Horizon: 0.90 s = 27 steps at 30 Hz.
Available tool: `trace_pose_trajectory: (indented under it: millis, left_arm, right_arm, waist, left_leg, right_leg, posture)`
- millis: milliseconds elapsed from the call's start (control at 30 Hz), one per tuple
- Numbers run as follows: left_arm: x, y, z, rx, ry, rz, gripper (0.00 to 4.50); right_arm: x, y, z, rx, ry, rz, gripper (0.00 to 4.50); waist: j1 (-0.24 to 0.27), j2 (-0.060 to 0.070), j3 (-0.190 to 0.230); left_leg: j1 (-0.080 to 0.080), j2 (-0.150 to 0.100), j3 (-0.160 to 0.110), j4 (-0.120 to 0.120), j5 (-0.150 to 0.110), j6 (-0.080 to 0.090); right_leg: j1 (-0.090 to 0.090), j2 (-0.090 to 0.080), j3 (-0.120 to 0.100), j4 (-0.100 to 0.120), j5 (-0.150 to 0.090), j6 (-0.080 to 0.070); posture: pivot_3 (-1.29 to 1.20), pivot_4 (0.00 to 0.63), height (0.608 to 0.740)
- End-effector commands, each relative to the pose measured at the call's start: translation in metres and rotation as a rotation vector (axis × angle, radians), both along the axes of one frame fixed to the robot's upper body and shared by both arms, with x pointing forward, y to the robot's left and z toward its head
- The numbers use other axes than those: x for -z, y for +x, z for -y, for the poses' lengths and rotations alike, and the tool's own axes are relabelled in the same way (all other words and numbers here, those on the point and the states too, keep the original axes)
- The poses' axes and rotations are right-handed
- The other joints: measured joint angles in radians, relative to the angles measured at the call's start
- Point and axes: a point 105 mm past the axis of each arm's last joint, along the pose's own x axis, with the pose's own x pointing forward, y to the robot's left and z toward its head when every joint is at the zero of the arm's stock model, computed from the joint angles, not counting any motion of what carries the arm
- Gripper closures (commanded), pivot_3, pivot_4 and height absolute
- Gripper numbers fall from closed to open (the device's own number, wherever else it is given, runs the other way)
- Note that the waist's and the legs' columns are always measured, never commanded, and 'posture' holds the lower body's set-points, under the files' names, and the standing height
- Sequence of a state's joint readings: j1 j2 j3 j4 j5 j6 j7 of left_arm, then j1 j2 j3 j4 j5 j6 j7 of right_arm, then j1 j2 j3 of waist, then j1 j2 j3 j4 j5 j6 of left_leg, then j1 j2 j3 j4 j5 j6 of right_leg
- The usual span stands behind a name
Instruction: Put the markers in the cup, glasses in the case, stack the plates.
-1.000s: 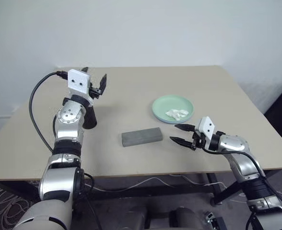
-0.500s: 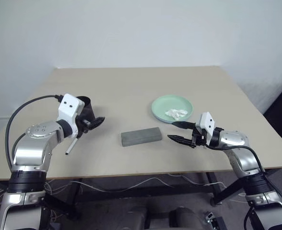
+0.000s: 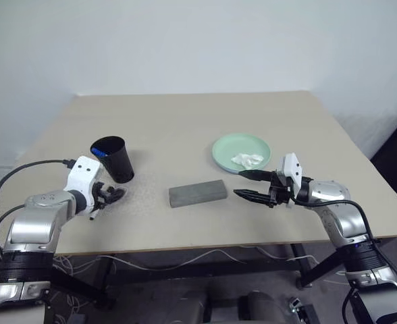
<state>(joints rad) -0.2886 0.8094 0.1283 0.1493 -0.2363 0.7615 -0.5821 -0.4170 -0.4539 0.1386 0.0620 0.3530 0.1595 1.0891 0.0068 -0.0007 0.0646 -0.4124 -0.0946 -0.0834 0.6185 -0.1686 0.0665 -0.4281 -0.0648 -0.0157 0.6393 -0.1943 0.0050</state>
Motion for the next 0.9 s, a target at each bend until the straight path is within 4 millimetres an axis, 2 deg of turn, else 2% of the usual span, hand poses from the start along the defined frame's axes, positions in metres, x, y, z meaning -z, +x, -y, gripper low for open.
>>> trace_pose_trajectory:
  millis: [33,167,667,767,900]
  left_arm:
    - [-0.014,0.007,-0.017,-0.058,0.046,0.033,1.05]
    - [-0.010,0.012,-0.021,-0.073,0.040,0.025,1.05]
    - [0.015,0.034,-0.011,0.005,-0.008,-0.056,1.05]
    - [0.016,0.035,-0.012,0.005,-0.007,-0.059,1.66]
    - [0.021,0.034,-0.010,0.020,-0.010,-0.071,3.01]
  right_arm:
    - [-0.011,-0.001,-0.003,-0.004,0.016,0.047,1.81]
    - [-0.008,-0.001,-0.004,0.003,0.010,0.044,1.81]
    - [-0.001,-0.003,0.000,0.038,0.003,0.043,1.81]
    - [-0.001,-0.002,0.001,0.046,0.003,0.044,1.81]
    - [-0.001,-0.002,0.001,0.054,0.003,0.046,1.81]
  waist:
    - [0.001,0.000,0.000]
    - [0.005,0.000,0.000]
    - [0.005,-0.001,0.000]
    - [0.005,-0.001,0.000]
    - [0.004,-0.001,0.000]
  left_leg:
    - [0.000,0.000,0.000,0.000,0.000,0.000]
    - [0.000,0.000,0.000,0.000,0.000,0.000]
    - [0.000,0.000,0.000,0.000,0.000,0.000]
    - [0.000,0.000,0.000,0.000,0.000,0.000]
    - [0.000,0.000,0.000,0.000,0.000,0.000]
  right_leg:
    - [0.000,0.000,0.000,0.000,0.000,0.000]
    - [0.000,0.000,0.000,0.000,0.000,0.000]
    - [0.000,-0.001,-0.001,0.000,0.000,0.000]
    - [0.001,-0.001,-0.001,0.000,0.000,0.000]
    - [0.001,-0.002,-0.001,0.001,0.000,0.000]
  posture:
    - [0.00,0.000,0.737]
    - [0.00,0.000,0.737]
    - [0.00,0.000,0.737]
    - [0.00,0.000,0.737]
    - [0.00,0.000,0.737]
